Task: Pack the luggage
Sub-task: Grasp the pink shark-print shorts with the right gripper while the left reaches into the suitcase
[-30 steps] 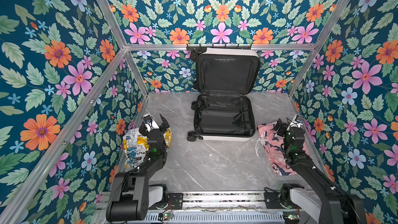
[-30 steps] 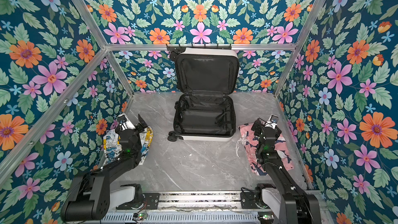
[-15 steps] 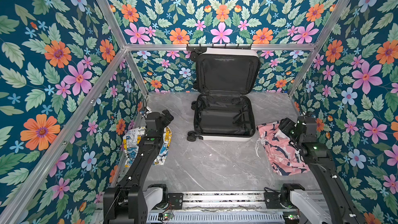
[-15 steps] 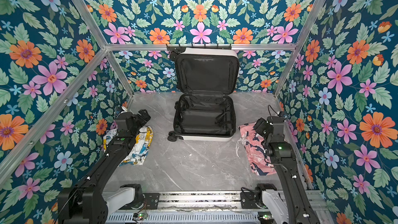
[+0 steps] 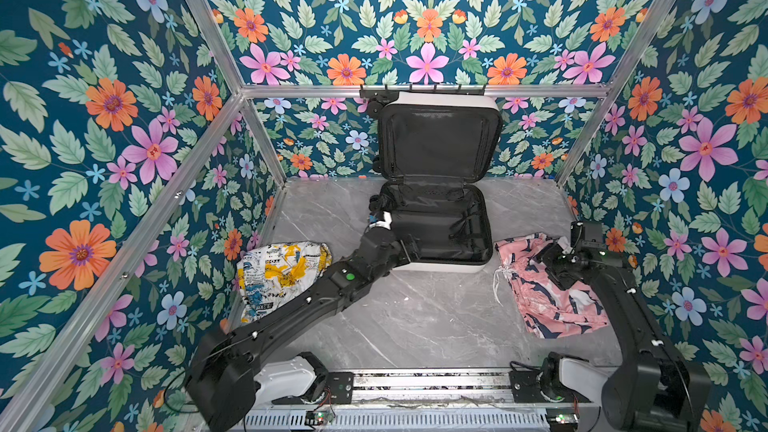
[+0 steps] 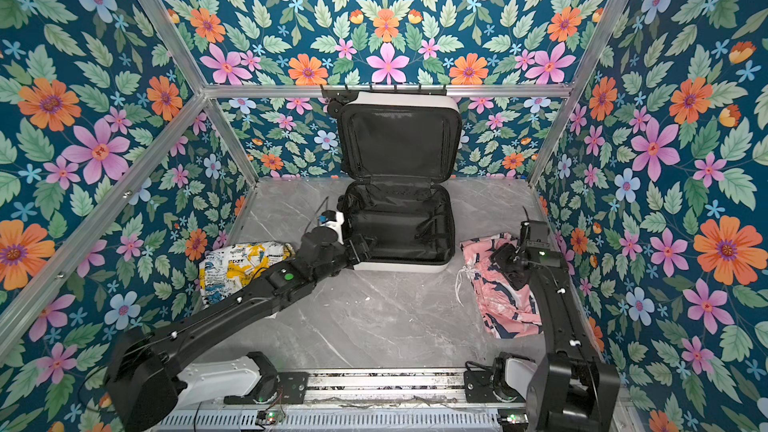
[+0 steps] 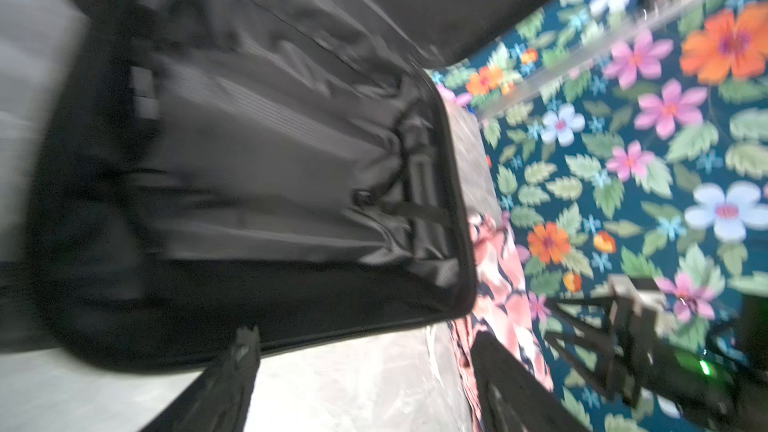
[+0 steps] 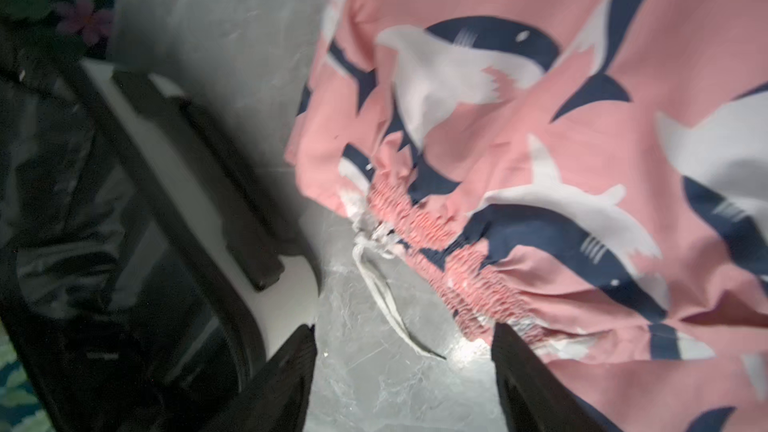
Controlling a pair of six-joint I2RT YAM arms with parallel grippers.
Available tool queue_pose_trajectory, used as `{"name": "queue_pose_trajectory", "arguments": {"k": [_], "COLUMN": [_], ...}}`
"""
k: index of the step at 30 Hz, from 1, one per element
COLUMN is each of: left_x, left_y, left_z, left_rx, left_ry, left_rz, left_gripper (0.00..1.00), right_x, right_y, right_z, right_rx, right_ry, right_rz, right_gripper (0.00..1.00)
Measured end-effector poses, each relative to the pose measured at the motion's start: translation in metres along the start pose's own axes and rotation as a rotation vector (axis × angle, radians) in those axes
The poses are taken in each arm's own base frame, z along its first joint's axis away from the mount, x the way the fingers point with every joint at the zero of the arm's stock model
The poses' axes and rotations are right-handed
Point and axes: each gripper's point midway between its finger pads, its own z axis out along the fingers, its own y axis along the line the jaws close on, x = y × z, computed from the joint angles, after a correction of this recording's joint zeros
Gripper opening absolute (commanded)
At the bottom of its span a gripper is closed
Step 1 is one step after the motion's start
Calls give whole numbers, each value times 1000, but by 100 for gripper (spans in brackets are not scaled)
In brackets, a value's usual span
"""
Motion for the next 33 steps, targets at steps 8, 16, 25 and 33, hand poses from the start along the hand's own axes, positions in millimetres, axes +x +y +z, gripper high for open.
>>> {"name": "queue_pose_trajectory", "arguments": {"k": [8,16,25,33], "left_x": [71,106,93,60], "left_y": [-105,-140,-164,-152], "left_z": [68,112,140,155], "left_rx": [116,186,245,245], "left_ry": [210,308,320,299], "left_rz": [266,374,425,371], "left_gripper": [83,85,86,87], "right_x": [-61,-61,-3,56], "right_y": [-44,-119,-134,-150], "right_z": [-15,-14,-15,-1], "right_rx": [115,230,220,248], "right_ry": [-80,-71,-21,81], "right_rz": [155,332,530,676], "right_gripper": [86,86,84,89]}}
